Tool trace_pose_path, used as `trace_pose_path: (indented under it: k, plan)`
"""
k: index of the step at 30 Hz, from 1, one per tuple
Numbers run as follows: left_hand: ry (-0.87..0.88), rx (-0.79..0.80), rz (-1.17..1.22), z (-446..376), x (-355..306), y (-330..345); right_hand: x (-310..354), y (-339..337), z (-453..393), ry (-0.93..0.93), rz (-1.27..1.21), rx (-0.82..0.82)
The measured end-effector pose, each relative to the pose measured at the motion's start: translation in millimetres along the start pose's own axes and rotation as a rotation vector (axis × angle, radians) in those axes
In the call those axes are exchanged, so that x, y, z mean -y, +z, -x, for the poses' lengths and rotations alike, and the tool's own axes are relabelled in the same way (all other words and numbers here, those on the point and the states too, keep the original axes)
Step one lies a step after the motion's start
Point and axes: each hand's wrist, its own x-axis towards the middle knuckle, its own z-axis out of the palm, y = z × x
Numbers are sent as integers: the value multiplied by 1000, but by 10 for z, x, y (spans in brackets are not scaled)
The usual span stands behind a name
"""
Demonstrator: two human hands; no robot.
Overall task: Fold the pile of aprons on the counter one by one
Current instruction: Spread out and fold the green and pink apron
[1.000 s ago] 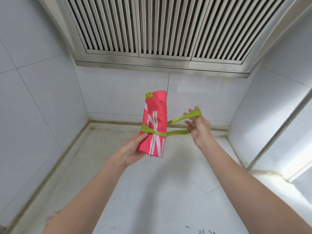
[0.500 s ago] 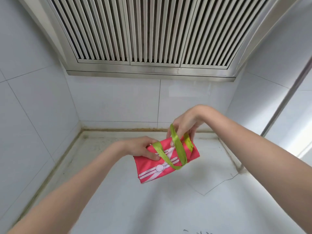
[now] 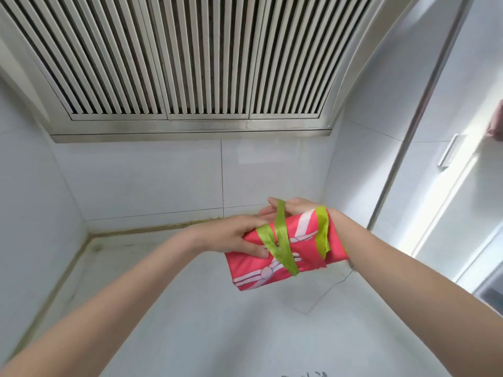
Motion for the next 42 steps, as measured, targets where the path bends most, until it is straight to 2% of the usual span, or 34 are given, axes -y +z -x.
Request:
trace_pose_path:
  k: [1, 2, 4, 6, 9, 11, 13, 15, 17, 19, 21, 24, 26, 28, 29, 31, 32, 33, 35, 36, 37, 38, 42]
  plan:
    - [29, -19, 139, -6, -44, 6, -100, -24, 53, -43, -258, 16]
    - [52, -47, 286, -4, -60, 31, -187, 1, 66, -97, -458, 105]
    - [114, -133, 609, -58, -84, 85, -240, 30, -18, -167, -721, 176]
    - [137, -220, 939, -141, -62, 170, -65, 159, -53, -297, -678, 67]
    - [8, -349, 1326, -242, -41, 268, 176, 213, -5, -467, -604, 205]
    - [-49, -428, 1390, -249, -38, 284, 267, 237, 35, -473, -468, 327]
    - [-53, -373, 1407, -233, -9, 261, 330, 300, 67, -463, -352, 316]
    - [-173, -328, 1162, -190, 67, 198, 328, 326, 64, -431, -244, 183]
    - [-246, -431, 984, -107, 191, 75, 311, 339, 25, -389, -103, -46]
    - [-220, -566, 1050, -5, 299, -30, 261, 283, -65, -351, 125, -307]
    - [-160, -629, 1007, 16, 241, -55, 221, 275, -137, -297, 340, -444]
    - [-108, -840, 751, -99, 178, -1, 191, 423, -160, -248, 416, -303]
    - [-47, -901, 723, -128, 151, -5, 246, 467, -106, -245, 307, -220]
    - [-14, -850, 649, -96, 164, -23, 314, 423, -56, -217, 161, -169]
    - [-10, -799, 608, -81, 183, -36, 343, 392, -48, -206, 183, -165]
    - [-52, -715, 502, -79, 155, -86, 385, 349, -55, -191, 441, -199]
    - [-53, -717, 374, -89, 122, -116, 394, 332, -68, -177, 615, -228]
    - [-13, -767, 142, -111, 90, -154, 405, 314, -74, -156, 793, -257]
    - [190, -826, -444, -164, 27, -230, 435, 290, -62, -131, 1027, -275]
    - [306, -746, -611, -184, 15, -241, 449, 281, -45, -142, 1037, -247]
    - [340, -646, -674, -198, -14, -234, 458, 266, -25, -157, 1016, -201]
    - [335, -565, -699, -213, -62, -229, 471, 262, 6, -168, 1010, -157]
    - [361, -413, -917, -332, -145, -241, 476, 251, 89, -150, 1066, -66]
